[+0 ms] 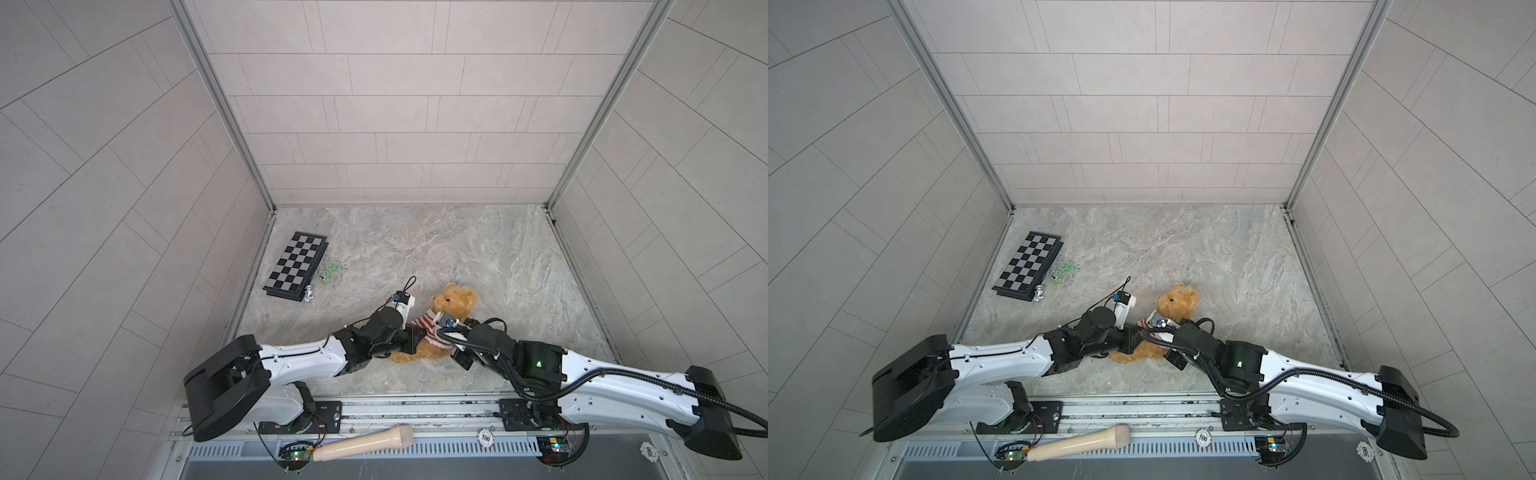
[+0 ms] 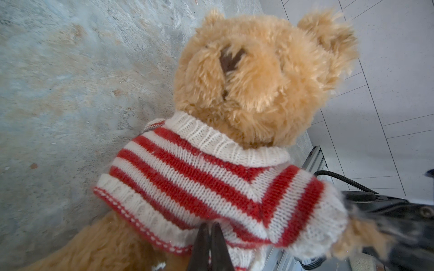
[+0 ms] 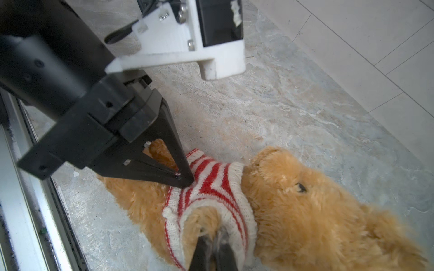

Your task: Dress the teddy bear

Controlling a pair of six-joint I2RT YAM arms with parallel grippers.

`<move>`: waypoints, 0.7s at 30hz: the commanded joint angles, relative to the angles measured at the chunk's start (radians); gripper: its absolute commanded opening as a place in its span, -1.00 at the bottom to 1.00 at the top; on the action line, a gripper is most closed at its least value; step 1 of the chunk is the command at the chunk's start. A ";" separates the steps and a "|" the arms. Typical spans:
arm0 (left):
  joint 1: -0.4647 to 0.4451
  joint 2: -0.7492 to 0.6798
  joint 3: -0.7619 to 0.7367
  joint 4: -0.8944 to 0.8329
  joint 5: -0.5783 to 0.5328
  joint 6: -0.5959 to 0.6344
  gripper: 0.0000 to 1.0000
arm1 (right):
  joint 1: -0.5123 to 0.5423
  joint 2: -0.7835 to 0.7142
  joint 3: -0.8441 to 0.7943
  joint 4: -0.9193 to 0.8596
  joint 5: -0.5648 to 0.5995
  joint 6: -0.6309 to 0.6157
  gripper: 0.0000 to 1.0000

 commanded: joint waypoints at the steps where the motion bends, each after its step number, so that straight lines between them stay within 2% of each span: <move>1: 0.005 -0.008 -0.019 -0.002 -0.013 0.004 -1.00 | 0.002 -0.070 0.019 0.028 -0.001 0.014 -1.00; 6: 0.010 0.000 -0.031 -0.007 -0.020 0.012 -1.00 | -0.028 -0.167 0.005 0.105 -0.148 0.107 -1.00; 11: 0.010 -0.032 -0.025 -0.038 -0.033 0.024 -1.00 | -0.066 -0.180 -0.018 0.173 -0.255 0.185 -1.00; 14: 0.009 -0.072 -0.027 -0.058 -0.035 0.032 -1.00 | -0.081 -0.158 -0.026 0.183 -0.258 0.200 -1.00; 18: 0.003 -0.150 -0.028 -0.066 -0.022 0.053 -1.00 | -0.094 -0.116 -0.040 0.167 -0.197 0.214 -1.00; 21: -0.016 -0.184 -0.008 -0.095 -0.021 0.081 -0.65 | -0.118 -0.100 -0.052 0.169 -0.179 0.228 -0.97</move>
